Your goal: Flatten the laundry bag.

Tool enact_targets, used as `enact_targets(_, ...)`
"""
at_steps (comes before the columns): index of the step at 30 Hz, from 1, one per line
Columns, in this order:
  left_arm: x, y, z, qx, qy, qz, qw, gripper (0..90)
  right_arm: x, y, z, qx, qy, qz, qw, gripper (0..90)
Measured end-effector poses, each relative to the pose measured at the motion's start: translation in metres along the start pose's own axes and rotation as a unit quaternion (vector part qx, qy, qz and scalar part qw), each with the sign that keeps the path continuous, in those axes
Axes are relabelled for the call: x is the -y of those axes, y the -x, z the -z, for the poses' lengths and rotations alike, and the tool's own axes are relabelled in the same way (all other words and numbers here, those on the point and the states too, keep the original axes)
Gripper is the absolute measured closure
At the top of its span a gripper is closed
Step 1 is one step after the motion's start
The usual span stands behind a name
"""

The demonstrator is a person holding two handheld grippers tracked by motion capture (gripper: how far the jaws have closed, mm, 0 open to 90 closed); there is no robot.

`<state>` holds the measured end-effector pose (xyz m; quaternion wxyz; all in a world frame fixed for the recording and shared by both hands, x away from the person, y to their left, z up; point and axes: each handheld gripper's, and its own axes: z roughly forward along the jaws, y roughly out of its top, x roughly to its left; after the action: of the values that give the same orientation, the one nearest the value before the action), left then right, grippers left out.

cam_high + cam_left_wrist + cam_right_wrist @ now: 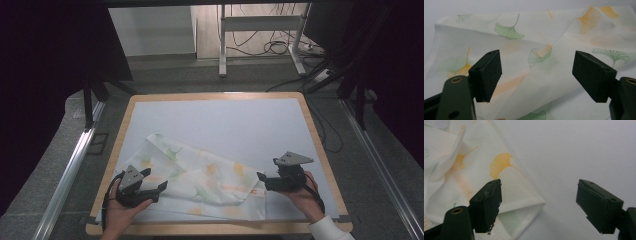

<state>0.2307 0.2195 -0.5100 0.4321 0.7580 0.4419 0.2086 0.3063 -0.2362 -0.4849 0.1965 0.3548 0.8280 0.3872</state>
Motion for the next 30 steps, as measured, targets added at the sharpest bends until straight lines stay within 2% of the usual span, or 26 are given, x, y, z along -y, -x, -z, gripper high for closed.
enact_targets(4,0.002,-0.004,0.0,0.0,-0.004,0.011,0.9999,23.7,-0.002,-0.003,0.0,-0.011,0.006,0.003,0.9999,24.7)
enact_targets(8,0.002,-0.004,0.001,0.0,-0.003,0.012,0.9999,24.6,-0.004,-0.006,0.001,-0.024,0.008,0.007,0.9997,26.7)
enact_targets(15,0.003,-0.002,0.001,-0.001,-0.006,0.009,0.9999,24.9,-0.017,-0.016,-0.002,-0.041,0.014,0.027,0.9987,27.0)
enact_targets(22,0.0,-0.004,-0.003,0.002,-0.008,0.011,0.9999,25.3,-0.022,-0.025,-0.007,-0.056,0.003,0.039,0.9977,27.5)
enact_targets(26,0.0,-0.003,-0.007,0.005,-0.013,0.005,0.9999,25.2,-0.024,-0.031,-0.007,-0.06,0.002,0.045,0.9972,27.9)
enact_targets(30,0.001,-0.004,-0.003,0.004,-0.011,0.006,0.9999,25.2,-0.029,-0.036,-0.015,-0.069,-0.004,0.053,0.9962,29.0)
